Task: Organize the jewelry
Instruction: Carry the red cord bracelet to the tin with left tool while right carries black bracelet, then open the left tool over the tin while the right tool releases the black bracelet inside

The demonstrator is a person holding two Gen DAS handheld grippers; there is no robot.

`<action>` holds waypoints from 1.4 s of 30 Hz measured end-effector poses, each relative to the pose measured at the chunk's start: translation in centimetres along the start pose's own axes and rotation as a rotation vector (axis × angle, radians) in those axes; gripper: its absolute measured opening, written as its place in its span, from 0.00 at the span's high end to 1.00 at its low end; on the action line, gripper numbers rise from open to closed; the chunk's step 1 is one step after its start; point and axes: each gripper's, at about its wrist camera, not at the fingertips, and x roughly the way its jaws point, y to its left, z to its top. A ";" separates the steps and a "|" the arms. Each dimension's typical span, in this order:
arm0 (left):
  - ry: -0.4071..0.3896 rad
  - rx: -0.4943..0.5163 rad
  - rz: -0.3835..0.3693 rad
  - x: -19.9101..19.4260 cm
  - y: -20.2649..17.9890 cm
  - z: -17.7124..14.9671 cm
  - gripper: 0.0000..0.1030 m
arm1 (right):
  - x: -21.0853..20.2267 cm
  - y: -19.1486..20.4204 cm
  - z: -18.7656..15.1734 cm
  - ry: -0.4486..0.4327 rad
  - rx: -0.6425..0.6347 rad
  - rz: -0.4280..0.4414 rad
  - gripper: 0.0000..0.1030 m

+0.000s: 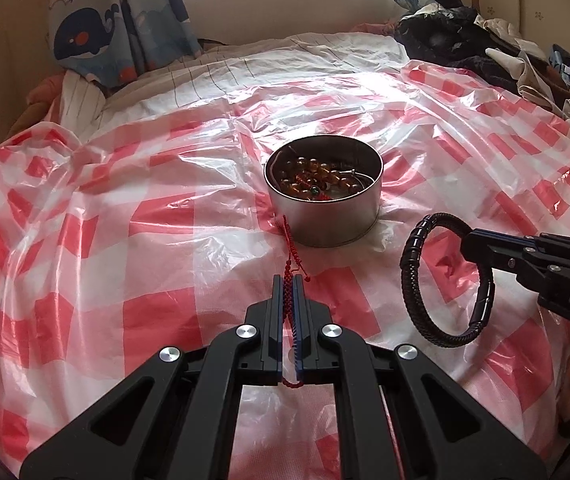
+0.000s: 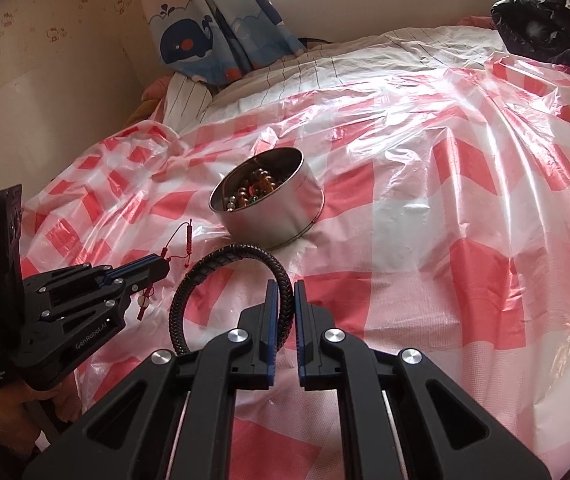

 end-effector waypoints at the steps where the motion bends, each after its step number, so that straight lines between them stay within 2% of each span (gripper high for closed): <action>1: -0.005 -0.001 0.001 -0.1 0.0 0.0 0.97 | -0.1 -0.1 0.0 -0.005 0.006 0.003 0.92; 5: -0.027 -0.014 -0.001 -0.6 0.3 0.4 0.96 | -0.6 -0.2 0.2 -0.034 0.008 0.008 0.92; 11: -0.124 -0.143 -0.112 -2.6 2.4 1.9 0.97 | -1.5 -0.3 1.3 -0.098 0.022 0.015 0.92; 14: -0.166 -0.173 -0.137 -3.4 2.8 3.2 0.97 | -2.0 -0.2 2.4 -0.134 0.027 0.016 0.92; 20: -0.172 -0.188 -0.175 -2.6 2.5 5.2 0.97 | -1.7 -0.3 4.3 -0.156 0.029 0.010 0.92; 26: -0.126 -0.204 -0.238 1.1 2.1 7.2 0.96 | -1.5 -0.6 5.4 -0.177 0.032 -0.025 0.92; 27: -0.107 -0.208 -0.239 2.1 2.0 7.4 0.95 | -1.3 -0.7 5.6 -0.178 0.033 -0.030 0.92; 28: -0.073 -0.213 -0.231 3.4 2.1 7.6 0.84 | -1.0 -0.8 5.9 -0.178 0.036 -0.035 0.92; 29: -0.055 -0.222 -0.226 4.2 2.2 7.7 0.67 | -0.7 -0.8 6.2 -0.177 0.034 -0.042 0.92; 31: -0.039 -0.254 -0.215 5.1 2.9 7.5 0.55 | 0.0 -0.7 6.7 -0.170 0.026 -0.050 0.91; 35: -0.054 -0.279 -0.188 4.7 4.4 7.1 0.48 | 2.0 0.1 7.8 -0.152 -0.008 -0.059 0.91; 40: -0.073 -0.389 -0.139 4.0 7.9 6.2 0.45 | 4.5 1.6 9.0 -0.132 -0.062 -0.075 0.91; 42: -0.064 -0.413 -0.125 4.1 8.7 5.9 0.44 | 6.3 2.2 9.2 -0.072 -0.098 -0.091 0.91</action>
